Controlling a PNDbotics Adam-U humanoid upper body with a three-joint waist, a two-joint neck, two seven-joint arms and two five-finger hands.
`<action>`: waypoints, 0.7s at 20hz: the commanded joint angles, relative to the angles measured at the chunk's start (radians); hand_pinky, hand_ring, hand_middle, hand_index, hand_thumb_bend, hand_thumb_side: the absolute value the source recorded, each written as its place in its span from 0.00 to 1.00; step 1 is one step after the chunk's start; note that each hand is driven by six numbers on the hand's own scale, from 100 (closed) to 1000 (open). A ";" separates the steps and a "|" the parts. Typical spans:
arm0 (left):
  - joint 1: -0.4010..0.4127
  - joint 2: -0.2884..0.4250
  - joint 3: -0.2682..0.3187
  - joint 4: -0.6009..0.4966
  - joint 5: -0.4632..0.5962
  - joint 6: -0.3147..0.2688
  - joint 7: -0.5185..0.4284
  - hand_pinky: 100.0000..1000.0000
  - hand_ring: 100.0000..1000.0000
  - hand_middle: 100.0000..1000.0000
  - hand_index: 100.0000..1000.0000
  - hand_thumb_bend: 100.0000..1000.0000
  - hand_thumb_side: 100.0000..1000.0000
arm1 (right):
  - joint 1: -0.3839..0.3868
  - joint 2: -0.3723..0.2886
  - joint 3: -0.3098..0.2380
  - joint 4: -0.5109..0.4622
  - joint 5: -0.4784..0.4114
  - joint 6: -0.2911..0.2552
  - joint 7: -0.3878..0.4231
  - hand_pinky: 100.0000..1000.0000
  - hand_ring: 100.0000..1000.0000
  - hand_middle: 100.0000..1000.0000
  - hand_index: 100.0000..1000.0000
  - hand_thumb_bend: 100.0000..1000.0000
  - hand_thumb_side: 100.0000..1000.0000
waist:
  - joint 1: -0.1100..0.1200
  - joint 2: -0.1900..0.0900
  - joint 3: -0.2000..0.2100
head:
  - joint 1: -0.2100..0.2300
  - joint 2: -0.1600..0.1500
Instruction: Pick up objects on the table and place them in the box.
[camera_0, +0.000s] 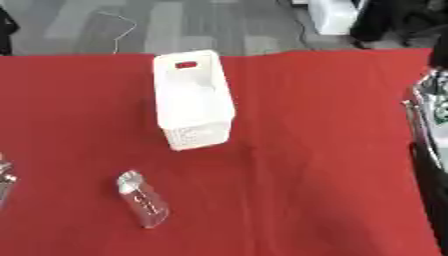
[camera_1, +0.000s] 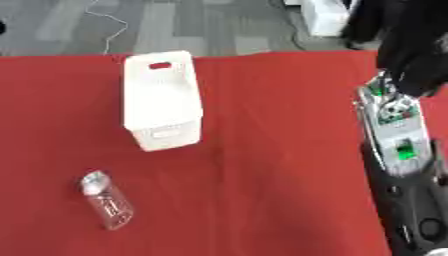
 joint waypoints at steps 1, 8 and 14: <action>-0.016 0.014 0.007 -0.011 -0.001 0.000 0.002 0.79 0.67 0.79 0.80 0.07 0.78 | -0.015 -0.018 -0.002 -0.013 0.000 0.001 -0.001 0.27 0.26 0.26 0.43 0.00 1.00 | 0.001 -0.012 0.001 | 0.000 -0.001; -0.015 0.014 0.006 -0.011 -0.002 0.001 0.002 0.79 0.66 0.79 0.80 0.07 0.78 | -0.016 -0.018 -0.002 -0.013 0.001 0.001 0.000 0.27 0.26 0.26 0.43 0.00 1.00 | 0.001 -0.012 0.000 | 0.002 -0.001; 0.009 0.040 -0.002 -0.011 -0.034 0.045 -0.037 0.78 0.66 0.80 0.82 0.01 0.80 | -0.021 -0.012 -0.011 -0.013 0.005 0.003 -0.008 0.27 0.26 0.26 0.43 0.00 1.00 | 0.003 -0.010 -0.017 | 0.001 -0.001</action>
